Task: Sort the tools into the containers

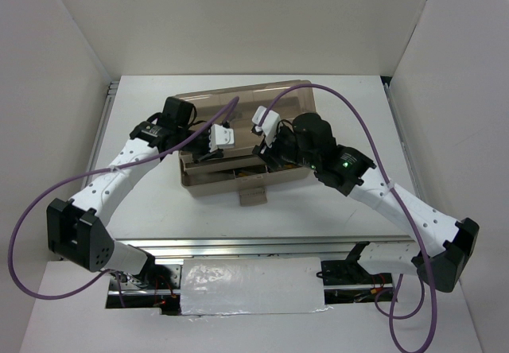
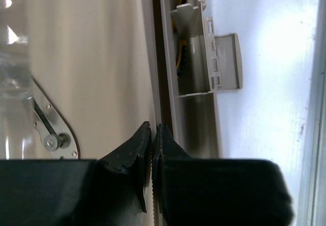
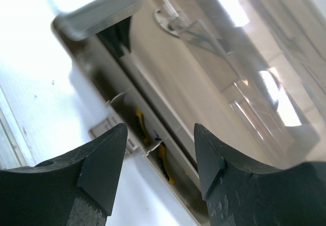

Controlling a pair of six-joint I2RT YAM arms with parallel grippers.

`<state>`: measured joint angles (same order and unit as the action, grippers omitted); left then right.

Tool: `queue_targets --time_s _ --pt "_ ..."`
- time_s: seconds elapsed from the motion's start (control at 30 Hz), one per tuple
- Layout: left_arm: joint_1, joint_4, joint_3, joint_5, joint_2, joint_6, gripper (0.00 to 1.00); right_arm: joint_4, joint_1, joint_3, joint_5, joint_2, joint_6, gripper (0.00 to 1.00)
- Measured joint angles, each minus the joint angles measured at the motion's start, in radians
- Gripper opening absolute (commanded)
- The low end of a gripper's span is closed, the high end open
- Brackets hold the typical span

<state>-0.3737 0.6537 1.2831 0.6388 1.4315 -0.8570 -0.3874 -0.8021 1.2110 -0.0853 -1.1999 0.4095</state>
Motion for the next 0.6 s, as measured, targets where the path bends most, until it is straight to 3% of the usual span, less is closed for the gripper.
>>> queue_targets --time_s 0.1,0.17,0.37,0.53,0.6 --pt "-0.039 -0.01 -0.04 -0.033 -0.066 0.01 0.29 -0.001 0.004 -0.002 0.023 0.032 -0.035 0.63" --pt "-0.065 -0.014 -0.069 -0.039 -0.117 0.018 0.31 0.006 0.011 -0.012 0.048 0.035 -0.051 0.63" --pt "-0.14 -0.083 -0.094 -0.042 -0.271 0.018 0.3 0.003 0.086 -0.02 0.085 -0.044 -0.125 0.64" --pt "-0.148 -0.095 -0.114 -0.062 -0.292 -0.005 0.33 -0.03 0.111 0.018 0.047 -0.074 -0.175 0.64" --pt "-0.148 -0.078 -0.128 -0.06 -0.293 -0.016 0.47 -0.044 0.129 0.031 0.009 -0.07 -0.19 0.64"
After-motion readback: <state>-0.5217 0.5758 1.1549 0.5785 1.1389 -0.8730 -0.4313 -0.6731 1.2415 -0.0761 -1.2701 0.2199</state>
